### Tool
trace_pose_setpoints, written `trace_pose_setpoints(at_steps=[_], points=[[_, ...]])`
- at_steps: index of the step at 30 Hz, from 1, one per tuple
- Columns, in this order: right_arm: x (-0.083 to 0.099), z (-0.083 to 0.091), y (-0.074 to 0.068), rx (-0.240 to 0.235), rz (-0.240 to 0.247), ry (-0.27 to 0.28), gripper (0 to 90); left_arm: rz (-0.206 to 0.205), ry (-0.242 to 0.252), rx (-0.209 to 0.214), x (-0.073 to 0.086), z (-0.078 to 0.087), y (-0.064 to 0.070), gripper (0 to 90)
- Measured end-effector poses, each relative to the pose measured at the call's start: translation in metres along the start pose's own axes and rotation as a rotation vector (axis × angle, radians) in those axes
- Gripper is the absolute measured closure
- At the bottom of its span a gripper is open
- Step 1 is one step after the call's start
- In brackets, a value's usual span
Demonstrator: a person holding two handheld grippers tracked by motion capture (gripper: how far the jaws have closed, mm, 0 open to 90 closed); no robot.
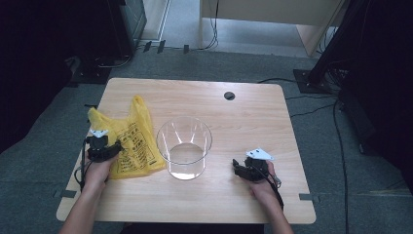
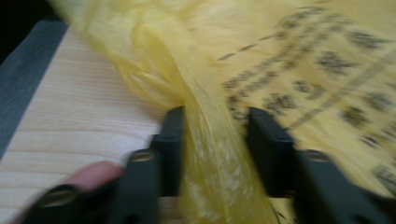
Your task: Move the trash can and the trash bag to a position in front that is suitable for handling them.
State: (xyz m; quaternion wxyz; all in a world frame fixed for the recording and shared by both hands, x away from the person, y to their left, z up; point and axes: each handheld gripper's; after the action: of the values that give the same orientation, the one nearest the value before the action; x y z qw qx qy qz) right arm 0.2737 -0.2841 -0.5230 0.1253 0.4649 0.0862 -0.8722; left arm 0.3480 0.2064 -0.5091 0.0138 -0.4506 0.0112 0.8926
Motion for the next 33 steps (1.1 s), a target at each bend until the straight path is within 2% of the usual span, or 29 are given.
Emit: trace_pose_setpoints(at_steps=[1, 2, 3, 5, 6, 7, 8, 9, 10, 13, 17, 19, 20, 21, 22, 23, 24, 25, 26, 27, 30, 33], points=[[0.000, 0.000, 0.000, 0.000, 0.000, 0.000, 33.7, 0.000, 0.000, 0.000, 0.000, 0.000, 0.000, 70.2], [0.000, 0.000, 0.000, 0.002, 0.004, 0.000, 33.7, -0.009, 0.010, 0.031, 0.002, 0.002, 0.001, 74.4], [0.000, 0.000, 0.000, 0.003, 0.006, -0.001, 33.7, -0.009, 0.010, 0.031, 0.002, 0.002, 0.001, 78.0], [0.000, 0.000, -0.001, 0.004, 0.006, -0.001, 33.7, -0.020, 0.019, 0.060, 0.004, 0.005, 0.002, 81.0], [0.000, 0.000, -0.001, 0.004, 0.006, -0.002, 33.7, -0.021, 0.048, 0.075, 0.004, 0.010, 0.002, 85.5], [0.000, 0.000, -0.001, 0.004, 0.006, -0.002, 33.7, -0.021, 0.048, 0.075, 0.004, 0.010, 0.002, 86.6], [0.000, 0.000, -0.001, 0.005, 0.007, -0.002, 33.7, -0.008, 0.103, 0.088, 0.000, 0.019, 0.000, 87.0], [0.000, 0.000, -0.001, 0.005, 0.007, -0.002, 33.7, -0.008, 0.103, 0.088, 0.000, 0.019, 0.000, 87.1], [0.000, 0.000, -0.001, 0.005, 0.006, -0.002, 33.7, 0.008, 0.174, 0.118, -0.006, 0.030, -0.001, 87.2], [0.000, 0.000, -0.001, 0.006, 0.008, -0.002, 33.7, 0.032, 0.276, 0.167, -0.013, 0.046, -0.002, 86.8], [0.000, 0.000, -0.001, 0.007, 0.009, -0.002, 33.7, 0.033, 0.364, 0.183, -0.025, 0.064, -0.001, 87.0], [0.000, 0.000, -0.001, 0.007, 0.009, -0.002, 33.7, 0.030, 0.380, 0.184, -0.029, 0.069, 0.001, 87.0], [0.000, 0.000, -0.001, 0.007, 0.010, -0.002, 33.7, 0.029, 0.419, 0.189, -0.036, 0.078, 0.002, 87.1], [0.000, 0.000, -0.001, 0.007, 0.010, -0.002, 33.7, 0.029, 0.419, 0.189, -0.036, 0.078, 0.002, 87.1], [0.000, 0.000, -0.001, 0.007, 0.009, -0.002, 33.7, 0.030, 0.454, 0.191, -0.044, 0.089, 0.004, 87.1], [0.000, 0.000, -0.001, 0.007, 0.009, -0.002, 33.7, 0.030, 0.454, 0.191, -0.044, 0.089, 0.004, 87.1], [0.000, 0.000, -0.001, 0.008, 0.009, -0.002, 33.8, 0.029, 0.495, 0.192, -0.051, 0.099, 0.006, 87.1], [0.000, 0.000, -0.001, 0.008, 0.009, -0.002, 33.8, 0.029, 0.495, 0.192, -0.051, 0.099, 0.006, 87.1], [0.000, 0.000, -0.001, 0.009, 0.008, -0.001, 33.9, 0.032, 0.534, 0.201, -0.058, 0.110, 0.008, 87.1], [0.000, 0.000, -0.001, 0.009, 0.008, -0.001, 33.9, 0.032, 0.534, 0.201, -0.058, 0.110, 0.008, 87.1], [0.000, 0.000, -0.001, 0.010, 0.009, -0.001, 33.9, 0.023, 0.602, 0.219, -0.072, 0.129, 0.013, 87.1], [0.000, 0.000, -0.001, 0.009, 0.010, -0.001, 33.9, 0.015, 0.631, 0.226, -0.078, 0.138, 0.016, 87.1]])
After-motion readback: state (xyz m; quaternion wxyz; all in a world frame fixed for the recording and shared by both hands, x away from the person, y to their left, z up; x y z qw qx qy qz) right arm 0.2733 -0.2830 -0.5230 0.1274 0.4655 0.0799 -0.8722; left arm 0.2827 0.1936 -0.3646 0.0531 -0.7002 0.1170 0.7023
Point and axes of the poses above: each handheld gripper's, and its own axes: z roughly backward along the jaws, x roughly out of its underside, y roughly to its right, and after that the axes turned 7 degrees about y, right-handed
